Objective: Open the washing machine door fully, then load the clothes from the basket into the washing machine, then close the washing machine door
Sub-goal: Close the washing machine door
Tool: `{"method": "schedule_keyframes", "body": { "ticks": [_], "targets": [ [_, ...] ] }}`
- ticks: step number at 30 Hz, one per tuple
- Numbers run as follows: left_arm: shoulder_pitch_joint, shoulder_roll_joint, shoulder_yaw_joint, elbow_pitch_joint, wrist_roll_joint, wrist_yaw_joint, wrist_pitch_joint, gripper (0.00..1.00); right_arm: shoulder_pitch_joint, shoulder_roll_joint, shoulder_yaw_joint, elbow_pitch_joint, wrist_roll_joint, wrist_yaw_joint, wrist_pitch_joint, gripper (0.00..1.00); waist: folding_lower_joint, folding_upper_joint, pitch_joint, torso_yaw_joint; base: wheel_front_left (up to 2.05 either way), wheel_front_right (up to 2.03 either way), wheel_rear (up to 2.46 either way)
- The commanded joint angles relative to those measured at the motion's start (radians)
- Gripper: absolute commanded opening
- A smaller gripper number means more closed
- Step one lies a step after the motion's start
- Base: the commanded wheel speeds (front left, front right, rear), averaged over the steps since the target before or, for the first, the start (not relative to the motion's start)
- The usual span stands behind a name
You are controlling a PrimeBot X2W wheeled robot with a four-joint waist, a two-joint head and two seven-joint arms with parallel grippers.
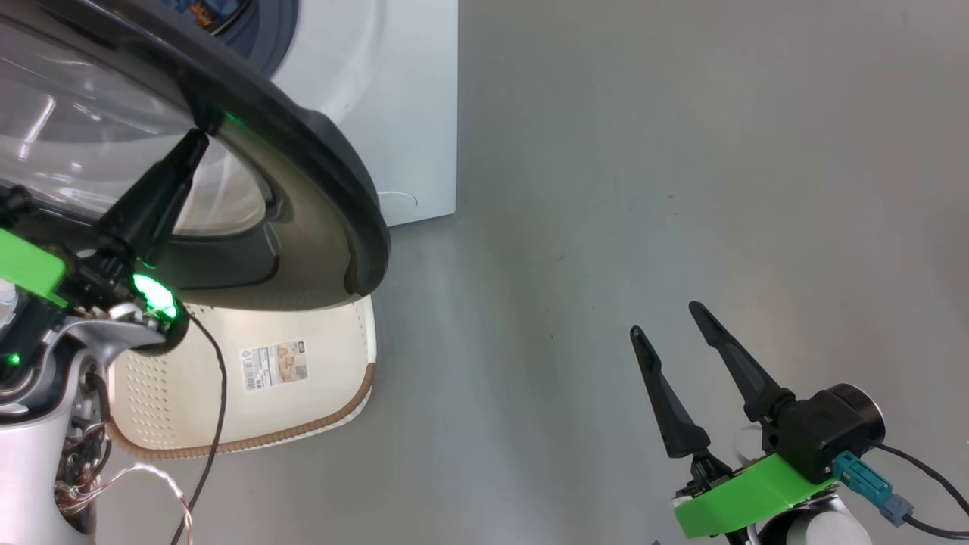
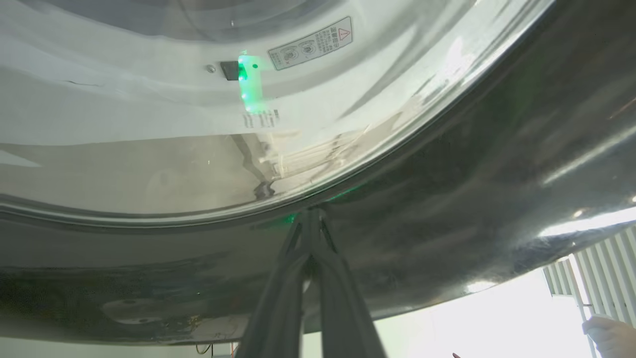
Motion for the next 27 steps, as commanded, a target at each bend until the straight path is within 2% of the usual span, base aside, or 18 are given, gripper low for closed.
{"method": "schedule_keyframes", "body": {
  "ticks": [1,11,15,16,17,18,25,27],
  "targets": [
    [-0.039,0.035,0.037,-0.014,0.007,-0.015,0.006,0.0,-0.027,0.002,0.025,-0.02,0.004,0.002,-0.008,1.0,0.0,-0.0001,0.002,0.001,0.0,0.0,0.0],
    [0.043,0.026,0.099,-0.022,-0.032,-0.058,0.003,0.0,-0.006,0.002,-0.011,-0.009,0.004,0.002,-0.013,1.0,0.0,-0.0001,-0.005,0.027,0.0,0.0,0.0],
    [0.112,0.002,0.148,-0.054,-0.044,-0.077,-0.033,0.0,0.005,0.002,-0.024,-0.011,0.005,0.002,-0.016,1.0,0.0,-0.0001,-0.013,0.05,0.0,0.0,0.0],
    [0.131,-0.006,0.16,-0.063,-0.04,-0.081,-0.047,0.4,0.007,0.002,-0.024,-0.011,0.002,0.002,-0.017,1.0,0.0,-0.0001,-0.016,0.054,0.0,0.0,0.0],
    [0.15,-0.018,0.173,-0.074,-0.041,-0.084,-0.06,0.92,0.01,0.002,-0.026,-0.011,0.001,0.002,-0.017,1.0,0.0,-0.0001,-0.018,0.059,0.0,0.0,0.0],
    [0.169,-0.03,0.183,-0.086,-0.038,-0.087,-0.073,1.0,0.012,0.002,-0.031,-0.011,-0.001,0.002,-0.016,1.0,0.0,-0.0001,-0.018,0.065,0.0,0.0,0.0],
    [0.288,-0.125,0.257,-0.17,0.017,-0.093,-0.166,1.0,0.024,0.002,-0.051,-0.017,-0.014,0.002,-0.007,1.0,0.0,-0.0001,-0.042,0.103,0.0,0.0,0.0],
    [0.323,-0.139,0.271,-0.199,0.081,-0.093,-0.198,1.0,0.03,0.002,-0.057,-0.017,-0.017,0.002,-0.003,1.0,0.0,-0.0001,-0.054,0.114,0.0,0.0,0.0]
  ]
}}
